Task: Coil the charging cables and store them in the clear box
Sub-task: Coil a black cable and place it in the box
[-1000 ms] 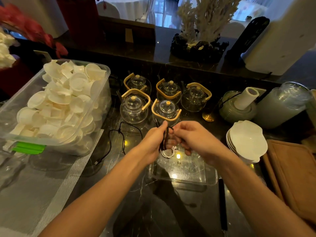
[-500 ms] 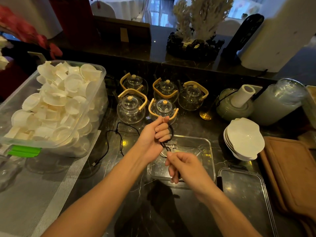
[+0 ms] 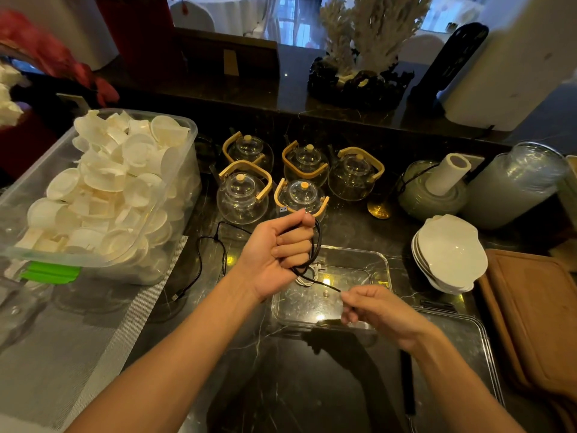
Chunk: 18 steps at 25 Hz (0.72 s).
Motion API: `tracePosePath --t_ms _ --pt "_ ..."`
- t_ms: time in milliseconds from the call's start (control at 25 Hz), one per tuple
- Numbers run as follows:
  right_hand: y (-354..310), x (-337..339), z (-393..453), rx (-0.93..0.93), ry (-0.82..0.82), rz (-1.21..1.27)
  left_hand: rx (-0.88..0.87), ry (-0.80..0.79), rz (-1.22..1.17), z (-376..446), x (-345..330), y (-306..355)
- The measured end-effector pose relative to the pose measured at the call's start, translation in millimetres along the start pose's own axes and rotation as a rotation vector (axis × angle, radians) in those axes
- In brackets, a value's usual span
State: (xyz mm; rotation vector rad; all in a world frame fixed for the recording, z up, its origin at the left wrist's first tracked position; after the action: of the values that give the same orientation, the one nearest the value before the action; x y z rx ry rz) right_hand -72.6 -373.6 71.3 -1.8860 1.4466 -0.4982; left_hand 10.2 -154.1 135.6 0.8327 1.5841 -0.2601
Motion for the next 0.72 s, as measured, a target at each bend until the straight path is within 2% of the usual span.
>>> tracePosePath --t_ms 80,240,320,440,560,640,720 --pt "2.9 19.3 -2.4 0.016 -0.098 0.186 0.011 -0.02 0.003 -2.4 3.4 0.7" --pt "-3.8 27.1 -12.0 0.199 -0.63 0.859 0.001 -0.022 -0.026 -3.1 9.1 -2.9" --pt "-11.3 20.9 -15.7 0.281 -0.708 1.086 -0.003 -0.007 -0.051 -2.1 10.9 -4.1" --pt "-26.4 12.4 -20.8 0.376 -0.714 1.299 -0.001 0.007 -0.103 2.1 11.3 -7.3" --pt "-45.7 1.8 -21.6 0.395 -0.665 1.396 0.009 0.005 -0.113 4.9 9.2 -11.4" --pt "-58.7 -3.7 -22.8 0.395 -0.563 1.331 0.012 0.004 -0.109 5.6 9.4 -14.2" --pt "-68.8 -8.0 -24.5 0.358 -0.348 1.129 0.014 0.012 -0.094 5.5 10.3 -15.3"
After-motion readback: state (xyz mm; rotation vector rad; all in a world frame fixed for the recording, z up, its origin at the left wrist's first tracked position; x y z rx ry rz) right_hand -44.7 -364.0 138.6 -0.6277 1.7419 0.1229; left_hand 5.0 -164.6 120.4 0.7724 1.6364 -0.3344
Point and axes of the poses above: each hand's wrist, its own z-axis towards the middle knuckle, its own x-axis out of the back of the hand, y = z × x, the point moved 1 cm from there along z, towards the middle knuckle, and after that the axes turned 13 degrees about -x, right-handed, at the moved point
